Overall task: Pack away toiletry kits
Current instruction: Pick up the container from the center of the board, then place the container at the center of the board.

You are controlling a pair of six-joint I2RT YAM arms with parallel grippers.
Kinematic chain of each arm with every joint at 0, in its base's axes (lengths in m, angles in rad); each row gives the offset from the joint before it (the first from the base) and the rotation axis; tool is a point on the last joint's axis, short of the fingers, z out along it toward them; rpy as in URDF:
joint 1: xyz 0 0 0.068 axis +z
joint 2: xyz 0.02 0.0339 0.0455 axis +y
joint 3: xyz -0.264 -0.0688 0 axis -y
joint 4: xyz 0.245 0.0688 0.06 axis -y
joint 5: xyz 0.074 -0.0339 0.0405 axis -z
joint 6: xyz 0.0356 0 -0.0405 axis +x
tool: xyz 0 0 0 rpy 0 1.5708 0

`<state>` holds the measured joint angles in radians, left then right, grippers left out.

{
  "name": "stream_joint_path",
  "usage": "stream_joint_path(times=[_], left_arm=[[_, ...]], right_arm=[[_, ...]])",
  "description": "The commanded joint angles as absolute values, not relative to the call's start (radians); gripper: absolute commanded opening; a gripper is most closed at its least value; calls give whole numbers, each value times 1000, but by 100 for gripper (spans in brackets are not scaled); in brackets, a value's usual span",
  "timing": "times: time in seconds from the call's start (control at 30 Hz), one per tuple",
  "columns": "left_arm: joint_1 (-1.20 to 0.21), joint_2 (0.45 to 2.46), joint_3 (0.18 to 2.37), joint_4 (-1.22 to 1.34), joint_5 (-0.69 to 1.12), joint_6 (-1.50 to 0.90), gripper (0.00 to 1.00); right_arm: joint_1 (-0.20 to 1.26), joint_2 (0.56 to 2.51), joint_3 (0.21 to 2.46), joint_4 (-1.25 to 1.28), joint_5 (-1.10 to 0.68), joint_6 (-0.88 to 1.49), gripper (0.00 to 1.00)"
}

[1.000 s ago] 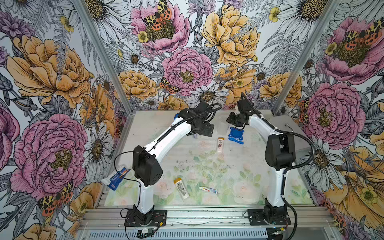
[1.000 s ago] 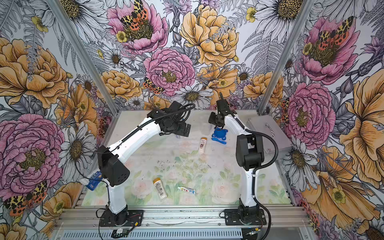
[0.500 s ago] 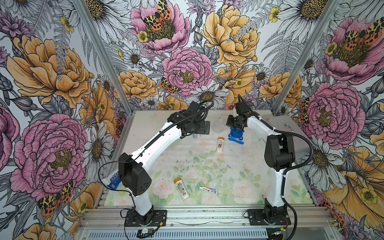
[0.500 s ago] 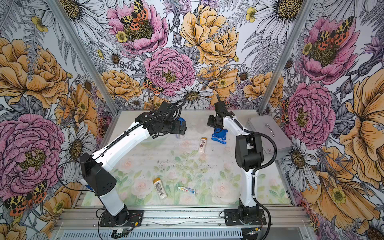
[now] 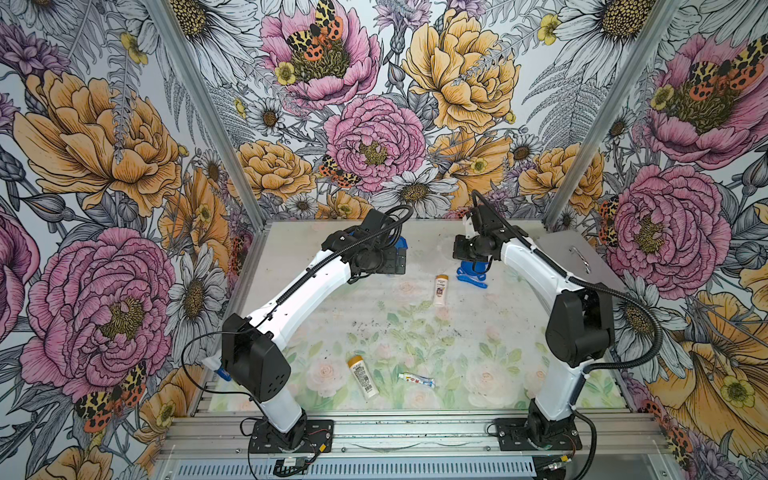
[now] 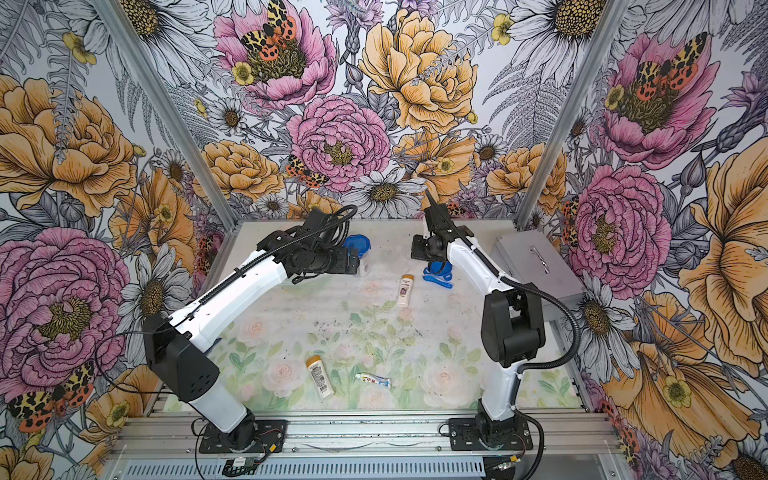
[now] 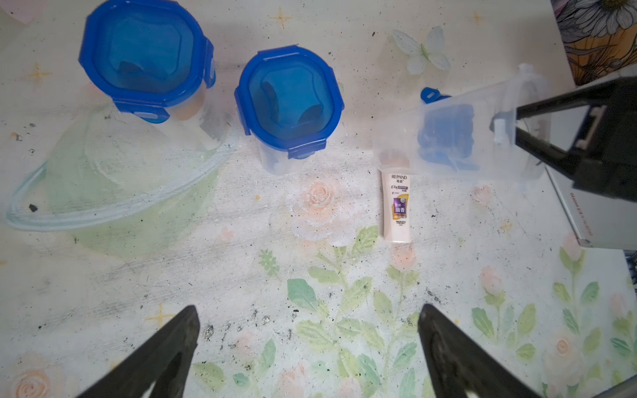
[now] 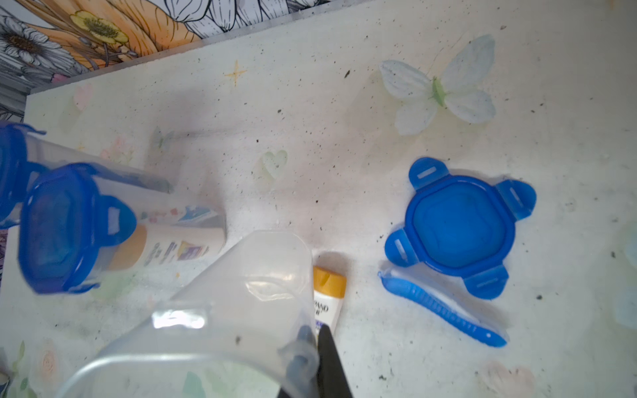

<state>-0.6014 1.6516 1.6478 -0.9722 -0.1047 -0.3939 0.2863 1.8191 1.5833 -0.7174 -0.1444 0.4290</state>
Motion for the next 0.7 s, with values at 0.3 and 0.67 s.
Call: stream_joint_path(times=[0.3, 0.67], left_arm=[[-572, 1542, 1481, -963, -80, -472, 99], [-559, 1458, 1301, -964, -31, -576, 99]], right_arm=[[485, 1715, 1524, -968, -97, 413, 0], [586, 1817, 1568, -1051, -54, 384, 1]])
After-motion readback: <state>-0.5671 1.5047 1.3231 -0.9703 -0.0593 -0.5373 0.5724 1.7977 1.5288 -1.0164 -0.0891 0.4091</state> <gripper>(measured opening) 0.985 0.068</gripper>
